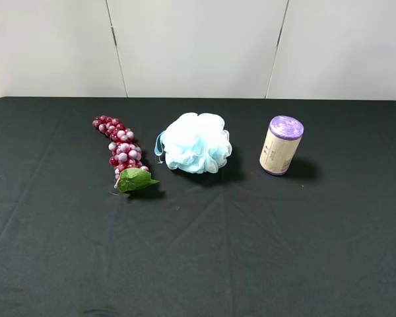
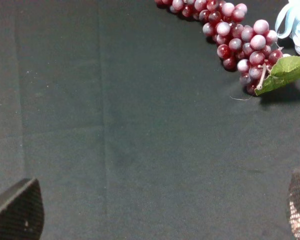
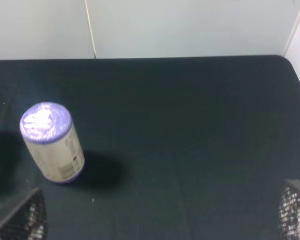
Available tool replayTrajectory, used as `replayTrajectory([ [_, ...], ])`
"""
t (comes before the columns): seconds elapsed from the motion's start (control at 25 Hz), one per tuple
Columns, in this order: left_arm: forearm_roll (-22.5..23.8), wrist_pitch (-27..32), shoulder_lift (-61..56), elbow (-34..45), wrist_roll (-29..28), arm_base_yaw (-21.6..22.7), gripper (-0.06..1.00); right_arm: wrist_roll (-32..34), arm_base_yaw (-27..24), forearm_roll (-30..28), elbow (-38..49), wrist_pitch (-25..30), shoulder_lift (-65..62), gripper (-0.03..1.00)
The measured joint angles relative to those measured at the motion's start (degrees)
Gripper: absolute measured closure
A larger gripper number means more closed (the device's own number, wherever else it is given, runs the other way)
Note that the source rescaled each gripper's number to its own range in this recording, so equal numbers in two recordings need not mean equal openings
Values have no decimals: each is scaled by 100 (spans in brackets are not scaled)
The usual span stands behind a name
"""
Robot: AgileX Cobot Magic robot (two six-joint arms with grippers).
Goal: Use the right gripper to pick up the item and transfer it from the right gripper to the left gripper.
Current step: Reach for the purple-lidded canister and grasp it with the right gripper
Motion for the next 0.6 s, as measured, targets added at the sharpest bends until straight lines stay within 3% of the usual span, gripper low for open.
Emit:
replayTrajectory([
  [0.2,0,0,0,0,0,0,3,-108,65,80,-672,-70,1117,-1],
  [0.6,0,0,0,0,0,0,3,-401,1215,-71,-2167,251,3417,-1],
])
